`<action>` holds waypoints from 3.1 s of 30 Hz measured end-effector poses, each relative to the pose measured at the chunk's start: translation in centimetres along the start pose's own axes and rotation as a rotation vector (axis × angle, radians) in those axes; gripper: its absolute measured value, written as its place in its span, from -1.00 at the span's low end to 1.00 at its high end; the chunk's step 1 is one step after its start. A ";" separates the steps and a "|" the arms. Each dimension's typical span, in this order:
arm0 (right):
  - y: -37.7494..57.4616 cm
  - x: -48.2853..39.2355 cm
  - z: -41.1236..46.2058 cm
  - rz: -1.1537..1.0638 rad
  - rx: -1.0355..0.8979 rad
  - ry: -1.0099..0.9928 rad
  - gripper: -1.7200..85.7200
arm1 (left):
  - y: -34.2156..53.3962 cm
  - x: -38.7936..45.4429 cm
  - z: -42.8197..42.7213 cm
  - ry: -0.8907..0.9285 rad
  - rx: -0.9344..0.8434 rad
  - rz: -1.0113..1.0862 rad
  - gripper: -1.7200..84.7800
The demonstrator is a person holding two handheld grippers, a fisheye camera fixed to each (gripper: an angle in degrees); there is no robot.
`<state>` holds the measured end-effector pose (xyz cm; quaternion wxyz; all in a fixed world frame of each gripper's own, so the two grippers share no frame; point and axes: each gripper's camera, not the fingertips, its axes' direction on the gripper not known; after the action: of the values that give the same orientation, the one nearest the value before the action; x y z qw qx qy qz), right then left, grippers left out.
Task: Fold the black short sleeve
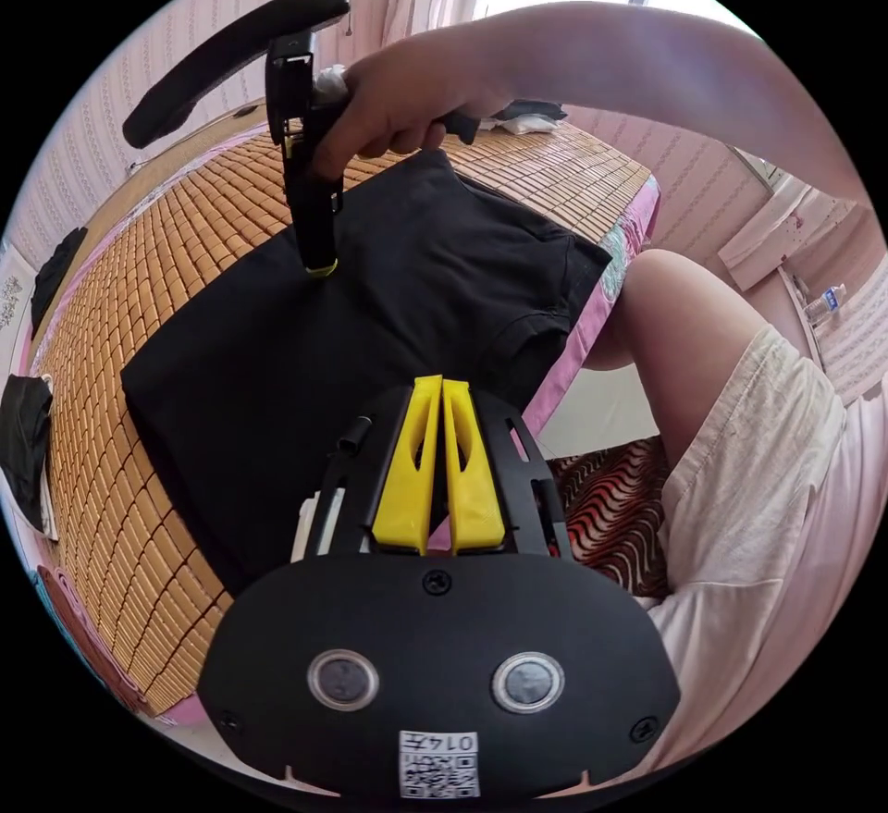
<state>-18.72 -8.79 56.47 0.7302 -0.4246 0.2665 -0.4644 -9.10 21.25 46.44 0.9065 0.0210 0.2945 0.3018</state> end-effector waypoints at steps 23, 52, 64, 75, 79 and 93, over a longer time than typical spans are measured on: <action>17.1 8.3 9.0 0.436 0.343 -0.294 -0.96 | 3.5 1.2 0.2 0.131 0.164 0.112 -0.95; 47.3 5.8 38.5 0.735 0.705 -0.769 -0.92 | -10.1 9.1 9.4 0.244 0.082 0.170 -0.82; 50.6 7.6 53.9 1.078 0.866 -1.126 -0.41 | -7.0 8.6 4.9 0.294 0.154 0.200 -0.96; 51.1 9.5 61.2 1.281 1.113 -1.224 -0.86 | -6.6 9.2 2.5 0.311 0.157 0.291 -0.96; 53.1 9.9 60.4 1.232 1.191 -1.209 -0.88 | -7.5 9.6 1.7 0.309 0.193 0.316 -0.96; 44.0 13.0 45.7 0.830 0.947 -0.885 -0.89 | -7.8 3.5 -3.4 0.308 0.366 0.136 -0.96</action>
<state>42.52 5.64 41.07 0.9870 -0.0783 -0.1403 -0.0037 -4.57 16.38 40.15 0.8095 0.1583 0.4769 0.3035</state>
